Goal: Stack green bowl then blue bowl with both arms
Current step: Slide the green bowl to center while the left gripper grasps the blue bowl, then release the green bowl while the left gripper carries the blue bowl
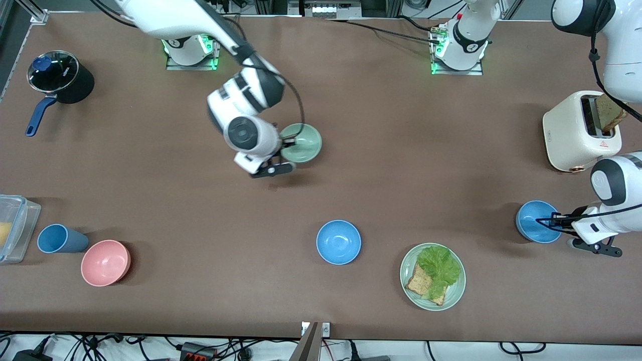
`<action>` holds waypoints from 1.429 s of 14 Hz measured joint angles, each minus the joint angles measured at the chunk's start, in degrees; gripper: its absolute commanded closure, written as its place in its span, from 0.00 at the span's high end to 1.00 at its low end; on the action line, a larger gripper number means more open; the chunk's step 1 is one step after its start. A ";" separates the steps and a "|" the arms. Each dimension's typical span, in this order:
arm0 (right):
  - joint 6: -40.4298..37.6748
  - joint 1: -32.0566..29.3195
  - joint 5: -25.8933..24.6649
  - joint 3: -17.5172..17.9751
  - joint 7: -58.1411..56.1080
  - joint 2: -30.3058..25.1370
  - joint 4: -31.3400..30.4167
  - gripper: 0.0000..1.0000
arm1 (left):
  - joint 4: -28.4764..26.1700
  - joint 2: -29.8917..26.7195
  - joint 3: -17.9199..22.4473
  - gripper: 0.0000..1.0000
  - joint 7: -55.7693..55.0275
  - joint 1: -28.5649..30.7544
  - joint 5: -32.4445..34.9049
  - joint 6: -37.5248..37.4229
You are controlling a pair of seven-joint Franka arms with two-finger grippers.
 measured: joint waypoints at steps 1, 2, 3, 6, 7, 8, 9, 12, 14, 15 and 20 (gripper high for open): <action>1.61 1.14 0.02 -0.01 1.70 0.95 0.27 0.00 | 0.08 -0.04 -0.05 0.00 0.09 0.01 -1.30 -0.14; 3.26 1.99 0.03 -0.03 3.21 1.99 0.39 0.00 | 0.35 -0.27 -0.12 0.00 0.39 0.02 -1.91 -0.72; 4.73 2.66 0.03 -0.05 4.41 3.02 0.44 0.00 | 0.54 -0.26 -0.28 0.00 0.68 -0.01 -2.11 -0.83; 8.08 4.42 0.41 -0.05 6.79 5.74 0.54 0.00 | 0.68 -0.24 -2.25 0.00 1.97 -0.01 -2.27 -3.71; 8.72 4.64 0.82 -0.06 7.09 6.27 0.56 0.15 | 0.97 -0.39 -3.40 0.00 2.14 0.06 -2.33 -5.05; 8.93 4.70 0.96 -0.09 7.32 6.52 0.63 0.81 | 1.36 -0.94 -4.82 0.00 2.15 0.21 -2.63 -6.98; 8.95 4.69 1.14 -0.18 7.83 6.54 0.80 1.00 | 1.59 -2.07 -6.17 0.00 2.15 0.35 -3.59 -9.28; 8.35 4.58 1.59 -0.32 10.78 6.18 3.62 1.00 | 0.54 -7.60 -8.64 0.00 1.45 0.38 -8.92 -15.03; 2.40 4.29 1.54 -0.98 11.39 4.24 7.95 1.00 | -2.63 -11.64 -11.23 0.00 -3.42 0.48 -10.10 -15.96; -2.38 3.86 1.31 -2.13 11.48 2.75 10.83 1.00 | -4.68 -13.62 -13.27 0.00 -7.28 0.44 -10.12 -16.05; -19.50 -5.51 -3.38 -4.79 11.05 -2.01 23.90 1.00 | -13.39 -19.77 -26.22 0.00 -32.85 0.14 -10.18 -15.84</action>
